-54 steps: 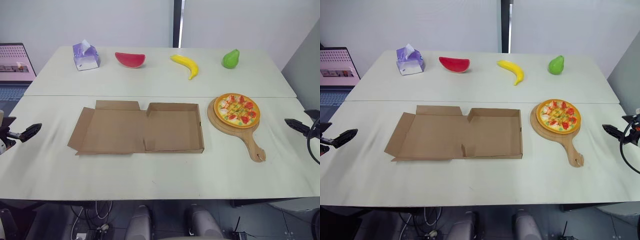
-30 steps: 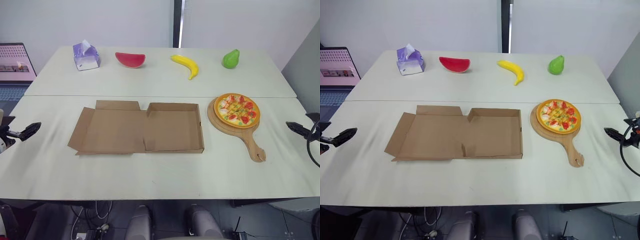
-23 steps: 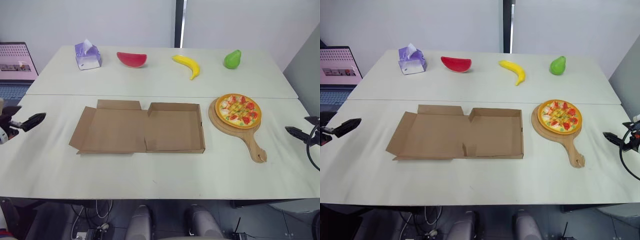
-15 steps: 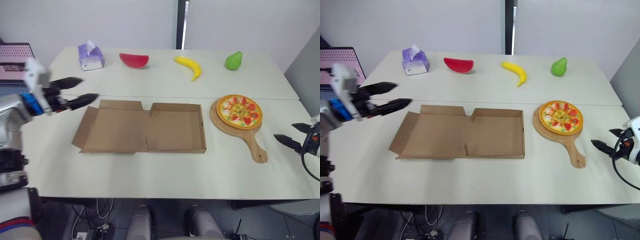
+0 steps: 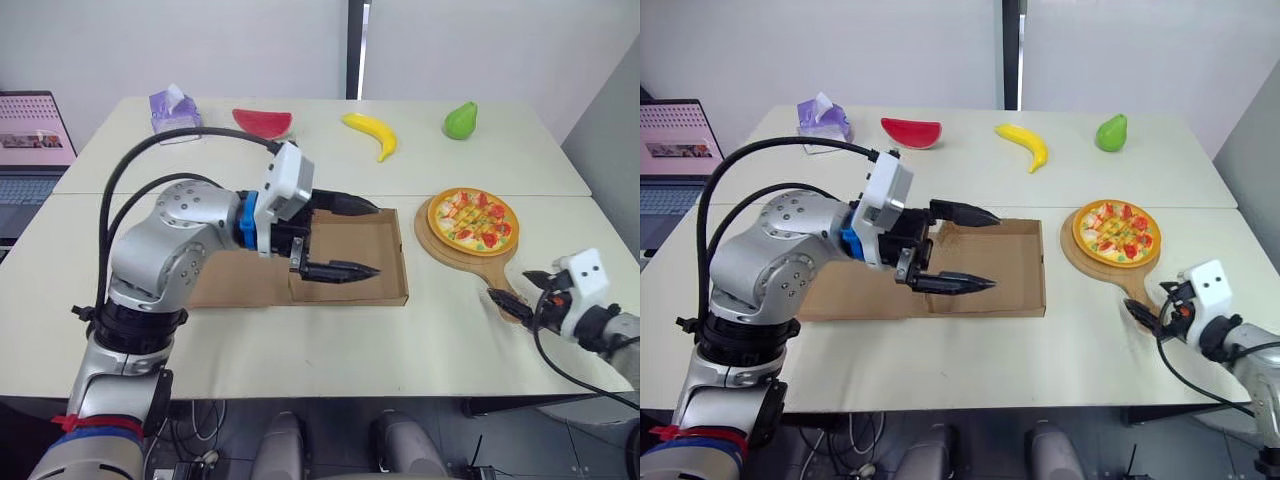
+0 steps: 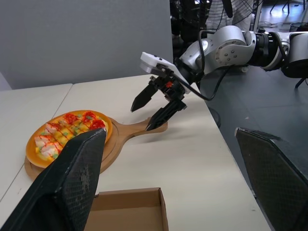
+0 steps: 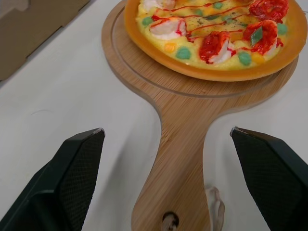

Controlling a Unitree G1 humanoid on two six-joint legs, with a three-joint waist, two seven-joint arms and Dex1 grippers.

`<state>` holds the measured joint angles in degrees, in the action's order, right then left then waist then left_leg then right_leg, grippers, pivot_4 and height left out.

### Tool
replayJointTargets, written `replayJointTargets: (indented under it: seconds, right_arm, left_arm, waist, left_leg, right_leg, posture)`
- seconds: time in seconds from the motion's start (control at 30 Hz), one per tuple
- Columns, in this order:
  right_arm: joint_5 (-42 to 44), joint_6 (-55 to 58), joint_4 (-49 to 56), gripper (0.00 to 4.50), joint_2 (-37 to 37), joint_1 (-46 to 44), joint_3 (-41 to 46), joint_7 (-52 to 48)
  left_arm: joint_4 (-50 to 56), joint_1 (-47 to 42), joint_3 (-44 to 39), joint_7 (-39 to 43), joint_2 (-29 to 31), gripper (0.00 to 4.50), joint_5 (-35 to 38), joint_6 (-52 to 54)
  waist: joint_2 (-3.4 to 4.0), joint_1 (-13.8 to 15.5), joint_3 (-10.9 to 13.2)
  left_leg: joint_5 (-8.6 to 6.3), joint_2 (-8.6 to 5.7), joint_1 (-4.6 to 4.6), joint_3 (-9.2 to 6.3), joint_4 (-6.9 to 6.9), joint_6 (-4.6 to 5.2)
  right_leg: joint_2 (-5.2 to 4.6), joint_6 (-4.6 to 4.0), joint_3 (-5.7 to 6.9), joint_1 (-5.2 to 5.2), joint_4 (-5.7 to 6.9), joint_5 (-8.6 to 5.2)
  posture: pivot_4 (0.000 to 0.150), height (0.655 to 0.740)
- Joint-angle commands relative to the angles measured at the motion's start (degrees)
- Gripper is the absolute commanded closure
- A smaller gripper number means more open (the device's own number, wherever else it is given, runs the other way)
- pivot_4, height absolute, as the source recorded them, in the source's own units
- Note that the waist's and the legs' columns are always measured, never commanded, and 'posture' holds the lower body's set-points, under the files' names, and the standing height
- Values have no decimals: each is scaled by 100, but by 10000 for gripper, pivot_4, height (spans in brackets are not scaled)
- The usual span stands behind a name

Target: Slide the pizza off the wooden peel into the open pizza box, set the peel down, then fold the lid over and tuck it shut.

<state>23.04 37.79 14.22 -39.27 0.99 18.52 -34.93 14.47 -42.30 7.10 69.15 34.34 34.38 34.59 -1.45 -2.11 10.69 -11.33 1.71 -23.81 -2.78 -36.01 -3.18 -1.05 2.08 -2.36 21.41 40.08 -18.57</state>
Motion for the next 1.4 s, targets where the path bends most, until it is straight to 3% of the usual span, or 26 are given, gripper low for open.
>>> replayJointTargets:
  seconds: [0.03,0.3,0.57,0.63,0.87,1.0,1.1,1.4]
  right_arm:
    - [-294,-168,-189,0,168,-144,-224,321]
    - [-625,-402,-846,0,540,-538,-506,686]
    - [-564,-575,-1162,24702,684,-618,-383,675]
    - [-597,-671,-1229,28116,725,-632,-364,719]
    - [-590,-1465,-1037,28113,1006,-936,-223,779]
    - [-533,-1522,-1042,28113,804,-1559,-220,617]
    - [-500,-1437,-1294,28113,515,-2198,-382,240]
    - [-554,-1552,-2197,28113,41,-3716,-1203,-1245]
  left_arm:
    - [159,-34,-104,-132,-8,387,33,-44]
    - [291,-34,-124,-295,17,387,113,36]
    - [321,22,-140,-354,120,0,83,1]
    - [305,22,-150,-393,113,0,77,-20]
    - [223,7,-295,-638,56,0,63,-74]
    - [146,34,-454,-765,103,0,104,-30]
    - [154,70,-683,-858,200,0,242,102]
    - [485,583,-1623,-1086,910,0,798,729]
  waist:
    - [0,26,0]
    - [1,19,-1]
    - [1,19,-1]
    - [-2,18,-3]
    - [-22,5,-15]
    - [23,-19,13]
    - [61,-22,36]
    - [61,-26,36]
  left_leg:
    - [0,0,-1,-2,1,0]
    - [0,1,2,-2,0,0]
    - [0,1,2,-2,-1,1]
    - [0,1,4,-2,-1,1]
    - [0,3,4,-2,-1,1]
    - [0,2,-1,3,1,1]
    - [0,-2,-10,9,4,1]
    - [-1,-1,-17,6,10,2]
  right_leg:
    - [1,0,2,0,-2,0]
    - [1,1,0,-4,-4,1]
    - [1,3,0,-6,-6,2]
    - [1,3,0,-8,-8,2]
    - [2,7,-2,-7,-9,5]
    - [2,7,-7,3,-8,5]
    - [1,7,-14,16,-7,5]
    - [0,6,-13,22,-14,4]
  posture:
    - [1500,7400]
    - [1500,7400]
    - [1500,7400]
    - [1500,7400]
    - [1500,7400]
    - [1500,7400]
    - [1500,7400]
    - [1500,7400]
